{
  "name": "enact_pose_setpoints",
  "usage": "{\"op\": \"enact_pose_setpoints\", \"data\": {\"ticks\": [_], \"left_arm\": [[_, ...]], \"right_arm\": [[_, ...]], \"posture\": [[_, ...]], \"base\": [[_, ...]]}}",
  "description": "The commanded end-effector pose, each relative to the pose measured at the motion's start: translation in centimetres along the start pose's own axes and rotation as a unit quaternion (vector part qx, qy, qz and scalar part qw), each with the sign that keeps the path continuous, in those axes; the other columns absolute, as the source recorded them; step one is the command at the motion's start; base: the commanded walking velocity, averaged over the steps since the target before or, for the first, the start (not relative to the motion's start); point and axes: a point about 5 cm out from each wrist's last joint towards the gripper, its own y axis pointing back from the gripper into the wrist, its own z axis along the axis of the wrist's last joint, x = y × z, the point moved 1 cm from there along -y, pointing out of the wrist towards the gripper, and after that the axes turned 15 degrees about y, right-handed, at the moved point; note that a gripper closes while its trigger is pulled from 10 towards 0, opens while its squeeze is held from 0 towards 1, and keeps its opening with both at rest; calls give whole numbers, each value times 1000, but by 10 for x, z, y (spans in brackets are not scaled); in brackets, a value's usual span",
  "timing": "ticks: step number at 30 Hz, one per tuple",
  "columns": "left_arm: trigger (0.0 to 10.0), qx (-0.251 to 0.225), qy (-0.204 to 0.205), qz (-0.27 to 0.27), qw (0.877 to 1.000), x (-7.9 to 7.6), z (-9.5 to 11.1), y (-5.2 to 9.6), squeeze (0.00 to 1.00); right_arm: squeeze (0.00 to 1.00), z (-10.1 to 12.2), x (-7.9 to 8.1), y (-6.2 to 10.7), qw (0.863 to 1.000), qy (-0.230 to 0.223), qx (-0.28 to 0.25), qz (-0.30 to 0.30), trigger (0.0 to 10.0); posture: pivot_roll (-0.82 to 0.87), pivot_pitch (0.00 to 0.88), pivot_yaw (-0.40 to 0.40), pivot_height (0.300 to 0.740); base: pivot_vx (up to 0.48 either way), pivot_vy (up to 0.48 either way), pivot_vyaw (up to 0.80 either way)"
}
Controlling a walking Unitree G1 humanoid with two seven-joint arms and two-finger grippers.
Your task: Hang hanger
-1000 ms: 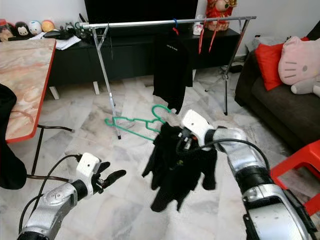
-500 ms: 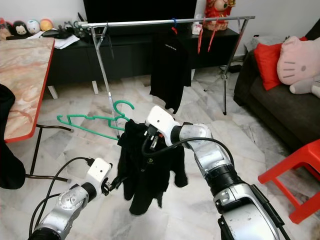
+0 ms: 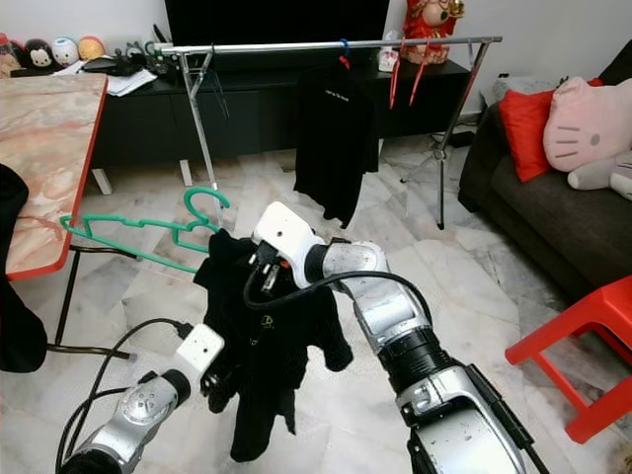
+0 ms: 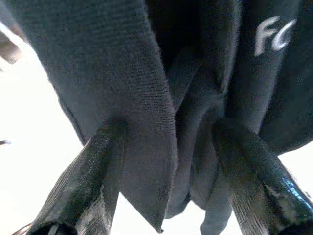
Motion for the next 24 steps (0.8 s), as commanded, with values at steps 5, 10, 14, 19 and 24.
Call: {"op": "enact_pose_setpoints", "data": {"ticks": [5,10,14,19,24], "left_arm": [[10000,-11,-11,16,1000,7,5,-1,0],[10000,-14,-24,19,999,13,6,1,0],[10000,-15,-30,22,999,17,6,2,0],[10000,-21,-25,35,999,21,8,3,0],[10000,-22,-13,44,999,19,10,-1,0]], "right_arm": [[0,7,-1,5,1000,16,-11,4,0],[0,0,1,8,1000,16,2,6,0],[0,-4,4,9,1000,17,8,11,0],[0,-6,3,10,1000,18,13,12,0],[0,-2,7,9,1000,20,5,19,0]], "posture": [[-23,0,-108,740],[-18,0,-108,740],[-17,0,-108,740],[-18,0,-109,740],[-18,0,-109,740]], "base": [[0,0,0],[0,0,0],[0,0,0],[0,0,0],[0,0,0]]}}
